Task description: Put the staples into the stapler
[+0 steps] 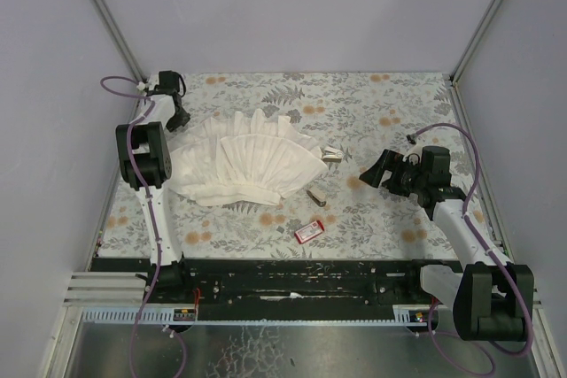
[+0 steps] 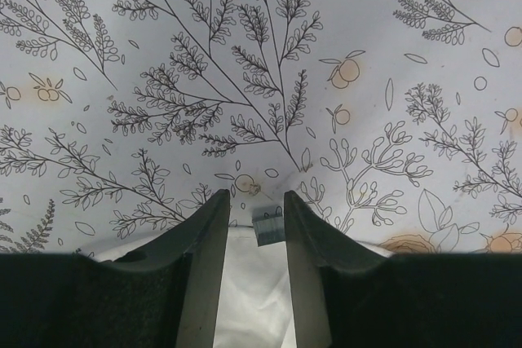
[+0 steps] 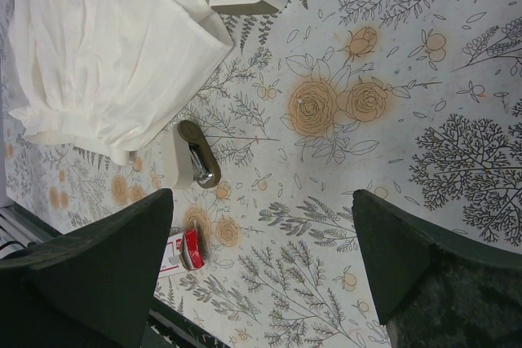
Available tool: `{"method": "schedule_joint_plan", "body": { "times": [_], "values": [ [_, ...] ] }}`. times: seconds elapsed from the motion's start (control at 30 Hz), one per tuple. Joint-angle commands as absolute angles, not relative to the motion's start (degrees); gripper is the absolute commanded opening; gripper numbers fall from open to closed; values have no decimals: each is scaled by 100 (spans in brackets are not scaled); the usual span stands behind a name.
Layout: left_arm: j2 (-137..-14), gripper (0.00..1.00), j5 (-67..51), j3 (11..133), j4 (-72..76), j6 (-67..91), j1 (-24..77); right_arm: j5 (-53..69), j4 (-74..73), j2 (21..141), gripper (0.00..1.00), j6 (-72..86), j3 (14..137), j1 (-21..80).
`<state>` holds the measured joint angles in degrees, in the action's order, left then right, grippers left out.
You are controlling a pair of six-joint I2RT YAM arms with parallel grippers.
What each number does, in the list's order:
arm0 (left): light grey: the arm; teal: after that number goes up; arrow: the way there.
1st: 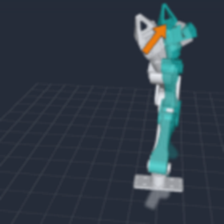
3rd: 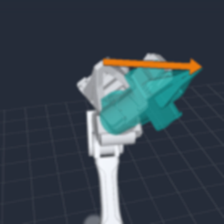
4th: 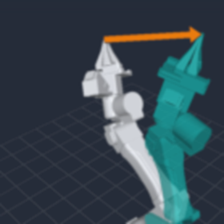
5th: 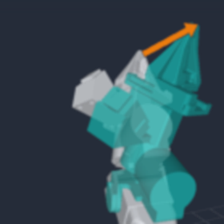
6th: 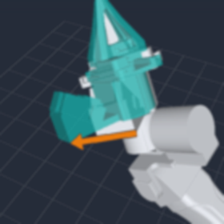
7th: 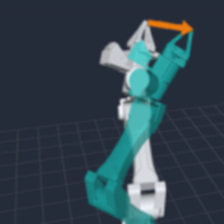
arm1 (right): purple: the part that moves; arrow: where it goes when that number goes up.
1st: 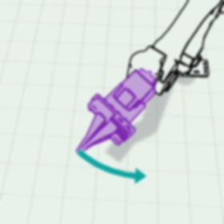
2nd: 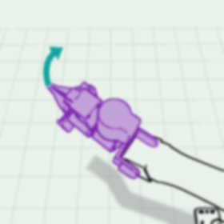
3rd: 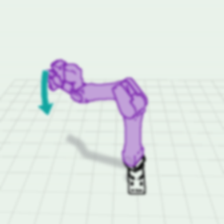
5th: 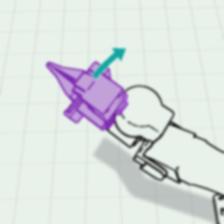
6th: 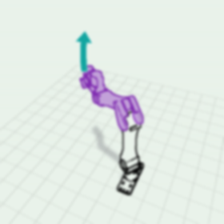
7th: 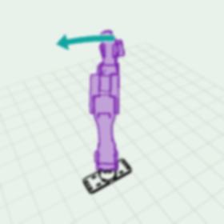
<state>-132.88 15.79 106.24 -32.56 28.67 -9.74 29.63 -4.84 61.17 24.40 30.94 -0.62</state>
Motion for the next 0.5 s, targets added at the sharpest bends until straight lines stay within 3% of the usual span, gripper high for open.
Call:
{"method": "schedule_joint_plan", "body": {
  "times": [0.0,0.47],
  "values": [
    [-13143,32,1478,10589,-3059,2913,-1017,3023,-426,6115,97,2374,3103,-18],
    [-13066,28,1323,10324,-2993,2853,-1016,3032,-415,6117,97,2373,3103,-18]
  ]
}}
